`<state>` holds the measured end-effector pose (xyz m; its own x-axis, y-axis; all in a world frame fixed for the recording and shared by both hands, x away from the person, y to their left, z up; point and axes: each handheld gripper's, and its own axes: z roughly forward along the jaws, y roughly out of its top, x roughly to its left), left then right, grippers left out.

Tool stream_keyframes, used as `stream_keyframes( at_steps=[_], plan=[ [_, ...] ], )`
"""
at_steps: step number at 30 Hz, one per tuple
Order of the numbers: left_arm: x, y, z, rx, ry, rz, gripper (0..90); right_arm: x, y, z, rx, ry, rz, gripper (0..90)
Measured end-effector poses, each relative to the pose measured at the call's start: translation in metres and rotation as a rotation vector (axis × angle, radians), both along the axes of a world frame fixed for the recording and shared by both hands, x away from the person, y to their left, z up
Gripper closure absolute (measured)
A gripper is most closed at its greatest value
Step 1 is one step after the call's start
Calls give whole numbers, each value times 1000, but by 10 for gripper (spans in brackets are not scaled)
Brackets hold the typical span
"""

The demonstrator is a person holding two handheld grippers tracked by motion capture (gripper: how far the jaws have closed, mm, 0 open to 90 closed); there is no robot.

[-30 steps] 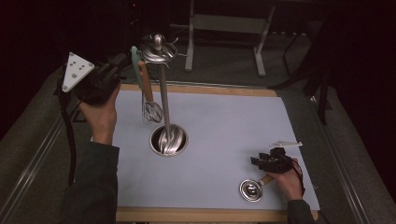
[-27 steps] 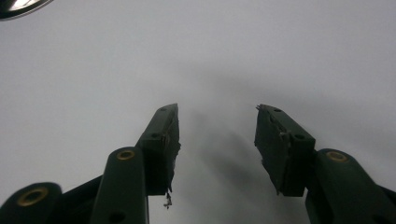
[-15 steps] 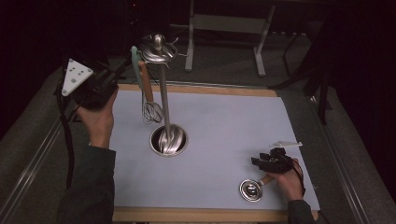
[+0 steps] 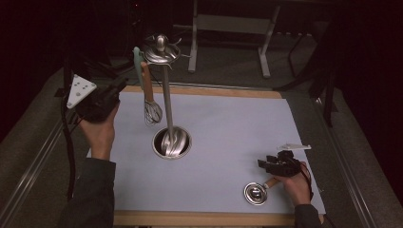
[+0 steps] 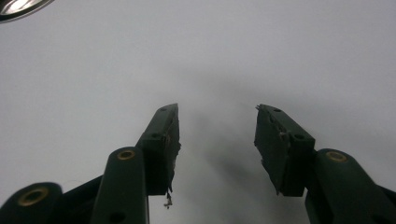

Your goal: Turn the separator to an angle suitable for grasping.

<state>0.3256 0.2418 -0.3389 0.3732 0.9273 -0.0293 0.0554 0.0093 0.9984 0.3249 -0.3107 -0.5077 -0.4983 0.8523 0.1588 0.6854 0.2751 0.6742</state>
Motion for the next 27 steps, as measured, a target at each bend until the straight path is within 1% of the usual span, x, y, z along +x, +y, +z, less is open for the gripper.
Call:
stream_keyframes(
  at_steps=[5, 10, 13, 14, 17, 18, 21, 22, 25, 27],
  plan=[
    [-6, 1, -21, -4, 33, 7, 848, -1, -2, 2, 8, -2, -4, 511],
    [-9, 2, -47, -8, 84, 13, 826, -2, -1, 3, 10, -1, -2, 525],
    [-9, 4, -55, -25, 105, 14, 817, -2, -2, 4, 9, -8, -41, 550],
    [-9, 5, -58, -30, 111, 14, 816, -2, -3, 4, 13, -6, -41, 553],
    [-9, 5, -65, -26, 133, 9, 809, -2, -3, 5, 16, -7, -40, 550],
    [-9, 5, -68, -29, 144, -6, 805, -2, -3, 5, 13, -9, -36, 548],
    [-9, 3, -75, -24, 168, -17, 786, -3, 1, 4, -23, -15, -27, 543],
    [-9, 2, -78, -15, 177, -23, 783, -3, 2, 4, -29, -16, -25, 542],
    [-10, 0, -86, -10, 191, -26, 765, -3, 3, 5, -36, -19, -19, 540],
    [-12, -1, -94, -13, 204, -27, 760, -3, 3, 6, -38, -20, -19, 539]
  ],
)
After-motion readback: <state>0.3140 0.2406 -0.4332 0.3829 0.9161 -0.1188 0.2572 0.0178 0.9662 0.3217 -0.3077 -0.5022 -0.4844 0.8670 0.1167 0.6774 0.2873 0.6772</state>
